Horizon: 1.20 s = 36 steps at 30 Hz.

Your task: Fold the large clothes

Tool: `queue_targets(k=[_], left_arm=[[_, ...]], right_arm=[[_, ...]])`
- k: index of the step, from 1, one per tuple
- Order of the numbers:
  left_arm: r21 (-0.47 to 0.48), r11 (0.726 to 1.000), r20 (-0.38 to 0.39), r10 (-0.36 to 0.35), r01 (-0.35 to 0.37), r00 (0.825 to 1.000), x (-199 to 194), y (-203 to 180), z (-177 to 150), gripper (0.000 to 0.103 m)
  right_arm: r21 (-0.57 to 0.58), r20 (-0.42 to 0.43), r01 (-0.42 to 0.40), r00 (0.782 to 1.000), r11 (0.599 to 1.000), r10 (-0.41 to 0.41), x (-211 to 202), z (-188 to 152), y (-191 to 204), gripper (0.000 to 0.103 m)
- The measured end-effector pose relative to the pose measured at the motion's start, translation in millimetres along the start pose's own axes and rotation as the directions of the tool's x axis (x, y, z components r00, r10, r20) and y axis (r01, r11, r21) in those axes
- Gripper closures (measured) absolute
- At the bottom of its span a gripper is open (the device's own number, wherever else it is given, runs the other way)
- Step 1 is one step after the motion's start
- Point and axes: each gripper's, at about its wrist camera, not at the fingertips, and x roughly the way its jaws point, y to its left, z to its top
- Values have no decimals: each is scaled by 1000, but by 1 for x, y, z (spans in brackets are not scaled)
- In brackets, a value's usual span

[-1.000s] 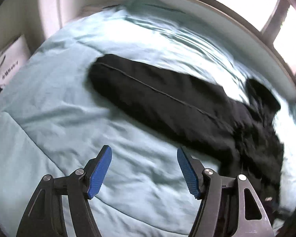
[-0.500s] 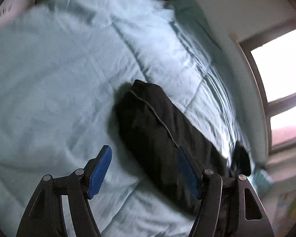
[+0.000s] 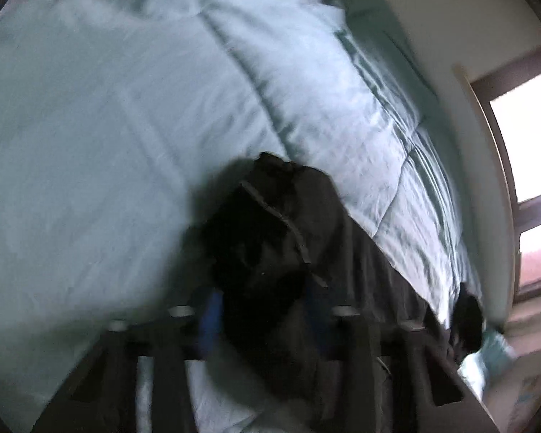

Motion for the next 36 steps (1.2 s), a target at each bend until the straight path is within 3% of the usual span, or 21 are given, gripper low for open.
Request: queue_targets(k=[7,11,14,17,21,29,34,36], left_arm=[[152,988,98,-40,25,994,-44,-51,-11,89],[286,957,105,-89,56,990,-68,-107,-32,89],[394,915,74,-120,81,990,-73,-156,-58,89],[508,856,38,-135,97,990,-71,-207,-95,89],[607,772,-69,-187,190,980,-60,-271,-148,89],[727,577,-299,-224,374,928,-16,-388,-274,89],[738,503,-422,-175,449,890,26,-432,-344,89],[728,489,-466,-162,481,870,42,-439,-363,88]], right_arm=[[31,-8,-34,999,999,34,12,3,-18,33],[59,16,-57,998,997,56,10,1,-33,33],[88,38,-70,997,994,67,7,0,-46,33],[125,72,-94,994,988,86,1,-2,-62,33],[154,127,-86,990,984,67,-12,-8,-85,33],[265,189,-58,982,963,7,-30,-31,-144,33],[346,182,-41,983,937,-24,-28,-49,-186,33],[379,167,-37,986,925,-29,-22,-55,-199,33]])
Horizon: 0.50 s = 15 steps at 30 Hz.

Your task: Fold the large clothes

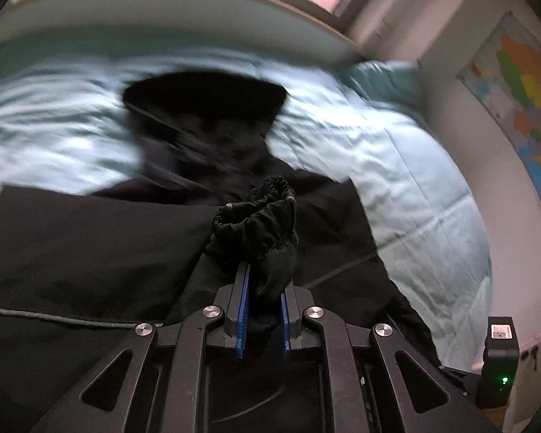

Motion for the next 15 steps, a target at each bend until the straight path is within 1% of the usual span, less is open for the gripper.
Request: queue_targets(k=[2,4,6,7,8,9,11,13,14,15], left_arm=[[11,1000,-62,-8,9,998,28,-9,-6,86],[21,1000,-113,2,0,994,49,-10,-13,86],[12,1000,-183,0,2,983,72,-6,-19,84],[-10,1000,-221,-17,15,975,81,-3,-21,84],[-35,999,-249,-40,32,968,86,2,-23,84],[-65,996,-269,-81,66,960,89,8,-25,84],[-114,986,-279,-151,123,948,87,16,-27,84],[-178,969,-303,-222,173,927,79,25,-29,82],[-200,961,-309,-245,190,919,75,27,-31,80],[-218,954,-311,-268,206,912,69,30,-33,76]], right_arm=[[33,-10,-2,1000,999,2,4,0,-14,33],[54,-9,-2,1000,999,3,6,0,-23,33],[65,-7,-2,1000,998,2,7,1,-29,33],[68,-9,-3,1000,998,3,9,2,-29,33],[69,-12,-4,1000,998,5,11,3,-29,33],[69,-16,-6,1000,998,7,12,5,-28,33],[67,-23,-16,1000,998,17,14,9,-28,33],[66,-16,-35,999,997,36,13,16,-28,33],[64,-11,-47,999,997,47,12,21,-26,33],[62,-6,-58,998,996,59,11,25,-26,33]])
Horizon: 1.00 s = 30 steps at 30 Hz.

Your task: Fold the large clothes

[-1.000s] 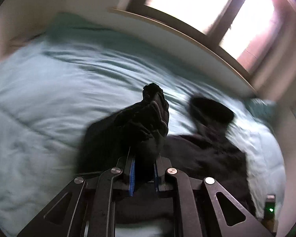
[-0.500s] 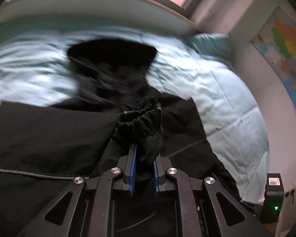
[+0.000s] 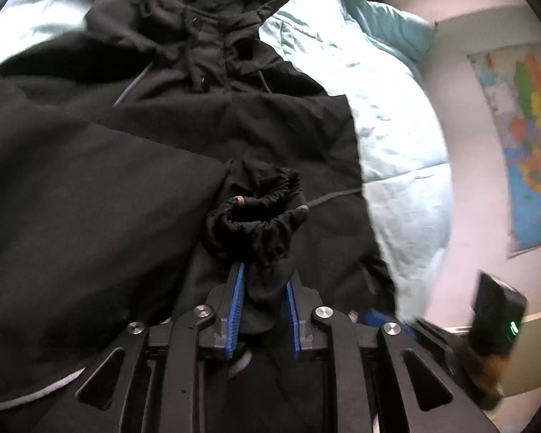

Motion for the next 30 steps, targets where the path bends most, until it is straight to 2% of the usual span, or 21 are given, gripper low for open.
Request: queue_targets(k=[1,2,3,4,6,10,14,17,18,19,20,21,22,24,28,30], left_arm=[[-7,1000,-6,-22,22,1000,-6,1,-5,70],[-15,999,-13,-44,43,999,-11,1,-8,57],[-23,998,-5,-61,60,998,-20,2,-15,50],[-26,998,17,-59,60,998,-30,1,-21,48],[-12,998,52,-54,54,997,-44,-4,-28,39],[3,1000,75,5,-6,997,-62,-4,-37,39],[-4,998,130,55,-55,990,-86,3,-45,39],[-10,996,158,87,-86,984,-100,7,-48,39],[-6,995,164,101,-102,981,-104,8,-49,39],[-6,993,167,118,-119,979,-107,8,-50,39],[-8,990,168,138,-139,976,-107,9,-51,39],[-8,988,168,152,-153,974,-109,9,-52,39],[-2,986,169,166,-168,972,-111,8,-53,39],[12,979,189,198,-203,962,-115,4,-53,39],[42,977,242,192,-208,951,-140,-9,-48,39],[59,977,271,181,-204,945,-152,-15,-43,38]], right_arm=[[-1,7,-20,1000,1000,20,-2,5,3,33],[-4,15,-38,999,999,38,-5,9,8,33],[-13,28,-53,998,999,53,-7,17,13,33],[-23,37,-52,998,998,52,-7,22,16,33],[-33,46,-68,997,997,70,-4,35,25,33],[-18,38,-129,991,991,130,3,47,38,33],[12,-26,-208,978,978,208,24,49,50,33],[83,-73,-220,971,972,226,52,56,55,33],[106,-83,-235,966,966,244,59,57,54,32],[151,-100,-273,952,950,289,71,59,54,32],[171,-106,-293,944,941,313,75,60,54,37],[187,-99,-330,931,925,352,78,61,55,55],[179,-91,-350,925,920,370,77,62,57,59],[105,-45,-332,940,937,338,62,64,67,70],[5,75,-217,974,976,216,17,74,64,76],[-17,152,-149,977,989,149,-13,83,48,76]])
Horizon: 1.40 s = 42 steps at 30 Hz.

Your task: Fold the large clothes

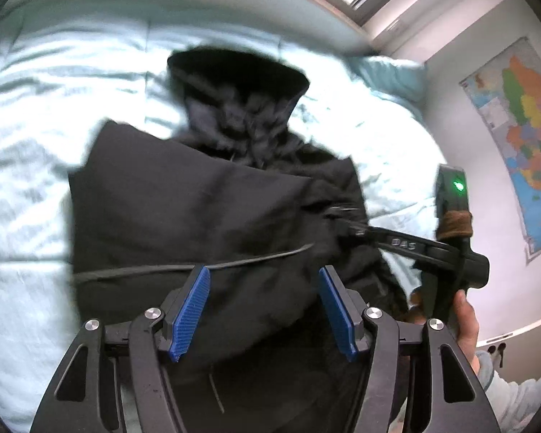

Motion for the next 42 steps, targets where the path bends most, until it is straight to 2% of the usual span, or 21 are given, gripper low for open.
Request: queue_targets(k=[4,7,9,11,13,15,19,20,21,22,23,27,30,32,33,34,35,37,39,40,42], left_arm=[[36,999,45,38,-39,998,-2,-3,18,38],[35,995,-22,94,-93,995,34,5,20,38],[39,986,-109,165,-161,980,74,16,16,38],[32,973,-193,232,-230,953,116,32,7,39],[46,957,-197,290,-287,937,140,41,1,39],[80,944,-176,330,-321,927,148,40,-1,37],[132,935,-178,349,-329,920,147,35,0,33],[134,936,-179,347,-326,921,146,34,1,33],[134,937,-178,344,-323,922,145,34,1,33],[127,938,-181,340,-321,923,141,34,3,33],[116,941,-175,333,-317,926,135,33,5,33],[93,958,-134,281,-270,950,122,12,3,33],[108,953,-141,296,-283,945,125,8,-4,33],[97,948,-166,316,-303,934,131,15,-11,33],[86,948,-169,316,-305,934,132,19,-15,34],[93,949,-139,311,-300,940,132,23,-18,34],[96,955,-133,293,-282,947,132,26,-21,34],[112,953,-132,293,-280,947,133,30,-25,34],[133,948,-135,306,-289,942,130,26,-24,33],[134,948,-131,304,-287,944,126,23,-20,33],[136,956,-97,276,-262,956,114,17,-12,33]], right_arm=[[-70,108,123,987,990,-115,-48,31,-32,76],[-131,123,195,976,972,-180,-53,49,-58,76],[-153,101,188,980,970,-173,-36,55,-80,76],[-158,63,197,980,967,-190,0,56,-103,75],[-127,-34,197,979,972,-203,42,51,-127,74],[-78,-78,173,981,982,-179,64,43,-147,74],[46,-96,71,993,996,-67,55,40,-171,71],[58,-102,71,993,996,-65,50,40,-173,60],[61,-101,106,990,993,-99,37,39,-172,46],[56,-94,139,987,989,-134,28,39,-169,42],[45,-73,169,983,985,-166,12,39,-161,41],[-46,39,127,991,991,-125,-23,39,-110,39],[-160,-2,114,993,980,-116,8,35,-71,39],[-238,-103,158,977,958,-187,52,26,-55,41],[-277,-162,212,951,937,-263,78,16,-59,47],[-293,-182,257,931,921,-318,91,10,-64,47],[-287,-189,276,923,917,-336,98,5,-72,47],[-202,-195,238,941,950,-277,94,3,-90,46],[-180,-206,227,943,957,-262,84,9,-91,47],[-191,-187,232,945,954,-267,75,13,-85,47],[-208,-110,221,963,953,-247,53,26,-69,37]])
